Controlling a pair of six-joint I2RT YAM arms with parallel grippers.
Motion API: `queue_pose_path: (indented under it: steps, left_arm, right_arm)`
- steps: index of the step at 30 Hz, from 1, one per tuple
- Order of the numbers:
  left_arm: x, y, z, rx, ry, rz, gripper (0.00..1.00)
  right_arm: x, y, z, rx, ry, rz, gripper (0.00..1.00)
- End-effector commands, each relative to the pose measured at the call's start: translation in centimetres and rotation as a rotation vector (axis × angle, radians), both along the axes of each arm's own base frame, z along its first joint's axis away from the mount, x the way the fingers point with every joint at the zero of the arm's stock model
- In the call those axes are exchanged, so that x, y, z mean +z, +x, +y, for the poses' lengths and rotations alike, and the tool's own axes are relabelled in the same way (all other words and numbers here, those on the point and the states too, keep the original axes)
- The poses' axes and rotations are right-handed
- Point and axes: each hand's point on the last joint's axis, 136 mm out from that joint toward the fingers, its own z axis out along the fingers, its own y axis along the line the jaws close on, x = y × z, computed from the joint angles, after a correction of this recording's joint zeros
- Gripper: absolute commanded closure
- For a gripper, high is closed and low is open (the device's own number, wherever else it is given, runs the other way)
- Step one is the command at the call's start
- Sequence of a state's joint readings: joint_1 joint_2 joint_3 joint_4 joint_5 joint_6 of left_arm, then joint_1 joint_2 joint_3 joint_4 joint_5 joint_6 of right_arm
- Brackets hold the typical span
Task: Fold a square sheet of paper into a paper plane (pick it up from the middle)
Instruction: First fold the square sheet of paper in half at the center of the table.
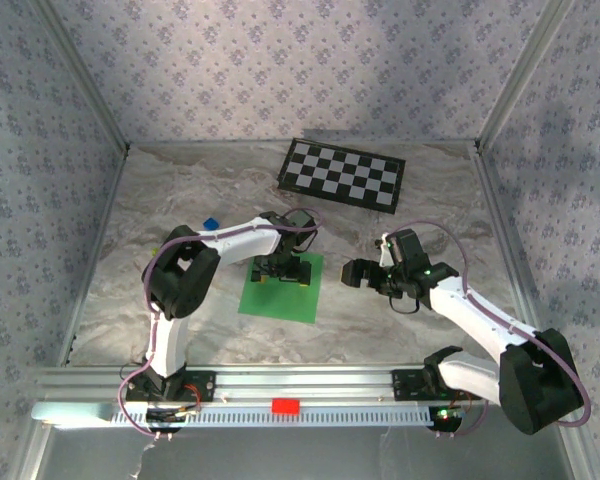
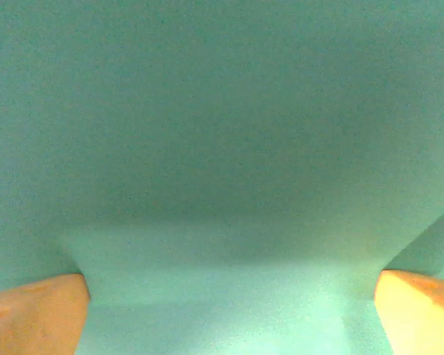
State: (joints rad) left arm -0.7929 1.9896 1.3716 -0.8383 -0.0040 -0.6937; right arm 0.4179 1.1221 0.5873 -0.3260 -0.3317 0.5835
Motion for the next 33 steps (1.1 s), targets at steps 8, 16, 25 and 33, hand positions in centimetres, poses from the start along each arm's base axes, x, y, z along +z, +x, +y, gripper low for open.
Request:
queue_pose_path:
  steps: [8,16,25,33]
  left_arm:
    - [-3.6,-1.9,0.7,0.026,0.036,0.083,0.04]
    - [-2.7,-1.4,0.2,0.026,0.006,0.055,0.10]
    - [-0.2,-0.1,-0.9,0.030,-0.055,-0.034,0.28]
    - [2.2,0.6,-2.0,0.050,-0.139,-0.110,0.46]
  right_arm:
    - [0.4,0.3,-0.3,-0.027,-0.017,0.003,0.00]
    - [0.3,0.3,-0.5,-0.034,-0.026,0.007,0.00]
    - [-0.7,0.5,-3.9,-0.217,-0.136,0.067,0.00]
    - [-0.3,0.4,-5.4,-0.296,-0.096,0.056,0.00]
